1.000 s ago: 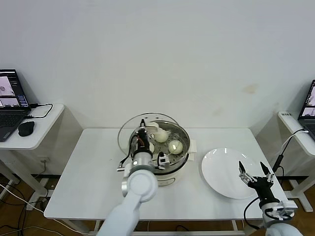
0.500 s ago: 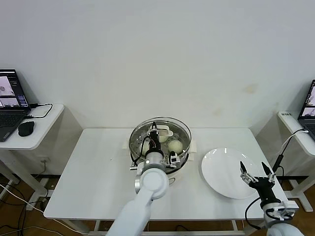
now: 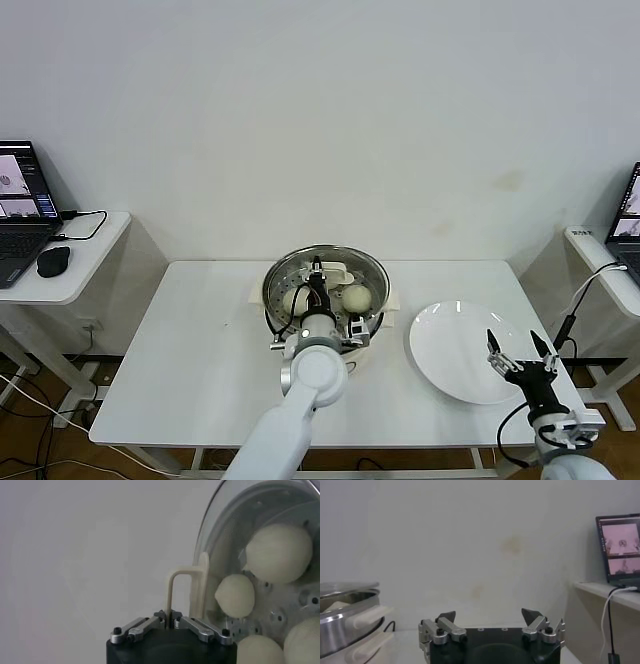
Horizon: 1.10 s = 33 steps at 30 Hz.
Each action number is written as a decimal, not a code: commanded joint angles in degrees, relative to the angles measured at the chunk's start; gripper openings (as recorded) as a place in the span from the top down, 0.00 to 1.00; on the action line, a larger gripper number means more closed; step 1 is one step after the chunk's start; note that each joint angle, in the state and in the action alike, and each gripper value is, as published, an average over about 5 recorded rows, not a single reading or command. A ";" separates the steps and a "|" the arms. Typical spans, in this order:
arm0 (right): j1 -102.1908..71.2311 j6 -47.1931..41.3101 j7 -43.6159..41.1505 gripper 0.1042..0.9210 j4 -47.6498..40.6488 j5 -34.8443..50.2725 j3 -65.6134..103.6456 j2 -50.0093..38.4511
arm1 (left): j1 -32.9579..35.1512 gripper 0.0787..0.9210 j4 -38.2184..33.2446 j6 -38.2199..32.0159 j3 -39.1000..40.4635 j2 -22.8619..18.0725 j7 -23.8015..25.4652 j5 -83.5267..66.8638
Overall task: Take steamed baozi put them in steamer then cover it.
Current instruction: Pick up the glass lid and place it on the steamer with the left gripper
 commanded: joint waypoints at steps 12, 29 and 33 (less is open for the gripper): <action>-0.11 0.26 -0.14 0.12 -0.06 -0.03 0.11 0.01 | 0.22 0.94 1.86 -0.43 -0.43 -0.26 -1.94 1.12; -0.27 0.51 -0.26 0.12 -0.12 0.05 0.38 -0.07 | 1.30 0.94 2.36 -2.84 -0.51 0.33 -3.53 2.62; -0.20 0.43 -0.26 0.12 -0.10 0.06 0.43 -0.10 | 1.60 0.88 1.31 -2.95 -0.40 0.72 -2.47 2.60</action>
